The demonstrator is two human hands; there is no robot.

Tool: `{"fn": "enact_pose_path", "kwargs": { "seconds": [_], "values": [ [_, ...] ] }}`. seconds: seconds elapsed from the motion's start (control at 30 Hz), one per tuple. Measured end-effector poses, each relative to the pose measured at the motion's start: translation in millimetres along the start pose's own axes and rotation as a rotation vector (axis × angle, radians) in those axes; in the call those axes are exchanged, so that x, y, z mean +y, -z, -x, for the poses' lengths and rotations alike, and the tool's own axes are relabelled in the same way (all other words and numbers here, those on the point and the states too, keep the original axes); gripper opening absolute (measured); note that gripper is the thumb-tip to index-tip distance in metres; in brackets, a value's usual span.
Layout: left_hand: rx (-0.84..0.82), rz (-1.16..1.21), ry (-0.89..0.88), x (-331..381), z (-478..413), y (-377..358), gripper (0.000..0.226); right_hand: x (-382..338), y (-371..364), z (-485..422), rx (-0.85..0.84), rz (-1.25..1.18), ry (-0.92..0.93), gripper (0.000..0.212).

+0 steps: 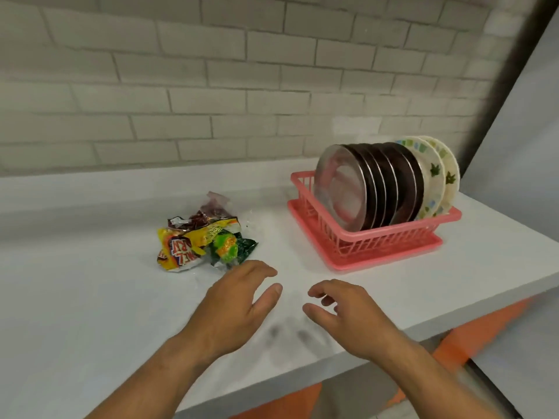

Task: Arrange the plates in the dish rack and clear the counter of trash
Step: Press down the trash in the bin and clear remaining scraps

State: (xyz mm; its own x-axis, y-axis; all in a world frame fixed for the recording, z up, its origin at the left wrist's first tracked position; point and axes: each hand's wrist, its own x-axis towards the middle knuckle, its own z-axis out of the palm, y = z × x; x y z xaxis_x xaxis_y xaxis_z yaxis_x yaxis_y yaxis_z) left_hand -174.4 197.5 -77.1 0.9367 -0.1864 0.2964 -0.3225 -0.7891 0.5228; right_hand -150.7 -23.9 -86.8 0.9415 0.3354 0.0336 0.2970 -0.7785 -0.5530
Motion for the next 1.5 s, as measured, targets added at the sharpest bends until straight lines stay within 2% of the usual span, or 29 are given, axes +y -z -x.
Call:
{"fn": "enact_pose_path", "kwargs": {
  "seconds": [0.17,0.37,0.47,0.57,0.63,0.73,0.83,0.97,1.07,1.2,1.27,1.33,1.4,1.5],
  "values": [
    [0.080,-0.036,-0.008,-58.2,-15.4,43.7,0.029,-44.3,-36.5,-38.3,-0.006,0.013,0.041,0.040],
    [0.157,-0.065,0.091,-110.1,-13.3,62.0,0.022,-103.7,-74.1,-80.4,-0.003,0.206,0.161,0.075],
    [0.166,-0.051,0.142,-123.0,-9.7,64.1,0.024,-122.2,-98.6,-97.2,-0.057,0.346,0.257,0.076],
    [0.156,-0.056,0.164,-132.4,-8.1,64.7,0.025,-116.5,-124.4,-101.8,-0.196,0.472,0.270,0.076],
    [0.141,-0.052,0.168,-136.6,-7.5,63.1,0.025,-107.7,-135.7,-100.5,-0.211,0.516,0.280,0.075],
    [0.119,-0.039,0.176,-139.3,-5.8,58.6,0.028,-96.6,-141.9,-101.1,-0.188,0.511,0.246,0.071],
    [0.087,-0.032,0.203,-138.6,-4.4,53.5,0.031,-86.1,-146.4,-99.4,-0.113,0.419,0.265,0.049],
    [0.056,-0.049,0.164,-136.2,-5.3,45.6,0.030,-72.6,-157.0,-92.3,0.117,0.320,0.339,0.053],
    [0.044,-0.064,0.141,-131.3,-10.1,41.3,0.031,-60.2,-161.1,-85.1,0.243,0.273,0.396,0.043],
    [0.057,-0.077,0.045,-120.0,-35.5,35.5,0.030,-43.5,-153.6,-70.5,0.066,0.078,0.253,0.043],
    [0.024,-0.132,-0.017,-113.6,-57.2,25.7,0.034,-37.5,-147.6,-65.5,0.056,0.125,0.215,0.044],
    [-0.069,-0.208,-0.014,-106.8,-81.1,11.1,0.043,-32.3,-140.2,-61.6,0.100,0.200,0.275,0.045],
    [-0.215,-0.328,0.041,-102.3,-101.6,-6.9,0.055,-27.2,-131.9,-57.7,0.103,0.248,0.302,0.054],
    [-0.405,-0.459,0.157,-103.8,-115.5,-37.0,0.066,-22.2,-126.9,-54.0,0.064,0.347,0.225,0.065]
  ]
}}
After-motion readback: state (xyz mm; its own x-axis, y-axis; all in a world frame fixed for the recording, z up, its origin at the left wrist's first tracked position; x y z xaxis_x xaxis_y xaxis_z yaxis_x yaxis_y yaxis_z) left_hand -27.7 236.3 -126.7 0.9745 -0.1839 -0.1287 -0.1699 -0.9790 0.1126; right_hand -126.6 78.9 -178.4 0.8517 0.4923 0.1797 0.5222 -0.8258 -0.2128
